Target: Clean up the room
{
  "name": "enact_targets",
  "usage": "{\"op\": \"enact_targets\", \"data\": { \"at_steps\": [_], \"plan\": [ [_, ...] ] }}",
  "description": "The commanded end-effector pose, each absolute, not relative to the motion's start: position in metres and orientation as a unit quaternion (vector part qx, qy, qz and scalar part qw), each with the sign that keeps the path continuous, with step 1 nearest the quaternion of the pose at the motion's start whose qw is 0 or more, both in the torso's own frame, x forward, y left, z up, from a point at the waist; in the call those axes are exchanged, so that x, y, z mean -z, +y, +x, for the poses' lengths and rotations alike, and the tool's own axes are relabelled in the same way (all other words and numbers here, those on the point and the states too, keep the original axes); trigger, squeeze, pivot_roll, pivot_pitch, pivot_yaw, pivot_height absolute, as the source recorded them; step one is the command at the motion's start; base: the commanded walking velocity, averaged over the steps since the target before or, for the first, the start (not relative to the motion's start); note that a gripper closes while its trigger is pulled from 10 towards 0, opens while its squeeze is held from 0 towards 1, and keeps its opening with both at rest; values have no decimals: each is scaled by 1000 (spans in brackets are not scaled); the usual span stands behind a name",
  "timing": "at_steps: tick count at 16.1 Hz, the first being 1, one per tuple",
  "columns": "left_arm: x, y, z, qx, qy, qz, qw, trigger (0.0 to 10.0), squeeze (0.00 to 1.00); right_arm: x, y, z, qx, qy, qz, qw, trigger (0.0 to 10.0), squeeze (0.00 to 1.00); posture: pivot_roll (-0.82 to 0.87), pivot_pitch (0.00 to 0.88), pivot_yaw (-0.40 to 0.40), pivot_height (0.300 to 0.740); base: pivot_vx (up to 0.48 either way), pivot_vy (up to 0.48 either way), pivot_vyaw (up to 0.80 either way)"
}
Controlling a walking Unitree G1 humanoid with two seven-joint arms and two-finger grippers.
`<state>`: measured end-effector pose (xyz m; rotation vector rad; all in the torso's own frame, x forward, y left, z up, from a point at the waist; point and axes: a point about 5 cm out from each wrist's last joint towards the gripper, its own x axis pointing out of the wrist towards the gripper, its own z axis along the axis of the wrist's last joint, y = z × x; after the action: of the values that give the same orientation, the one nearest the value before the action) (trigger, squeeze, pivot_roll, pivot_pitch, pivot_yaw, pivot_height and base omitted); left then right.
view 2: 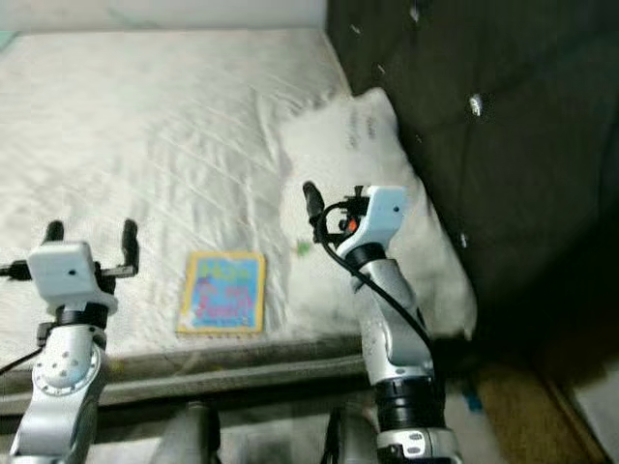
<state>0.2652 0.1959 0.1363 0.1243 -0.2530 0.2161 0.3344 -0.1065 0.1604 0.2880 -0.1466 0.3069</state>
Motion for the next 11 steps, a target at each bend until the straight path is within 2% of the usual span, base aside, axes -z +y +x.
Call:
{"op": "enact_targets", "data": {
  "at_steps": [1,6,11],
  "plan": [
    [-128,193,268,-99,-106,48,988,10000,0,-157,-108,336,-144,-69,136,978,10000,0,115,37,-9,740,0,0,0],
    [-125,181,274,-69,-106,54,991,10000,0,-142,-120,339,-119,-54,117,985,10000,0,110,2,-2,740,0,0,0],
    [-119,180,273,-69,-82,51,993,10000,0,-134,-125,332,-101,-44,110,988,10000,0,108,57,-8,740,0,0,0]
  ]
}}
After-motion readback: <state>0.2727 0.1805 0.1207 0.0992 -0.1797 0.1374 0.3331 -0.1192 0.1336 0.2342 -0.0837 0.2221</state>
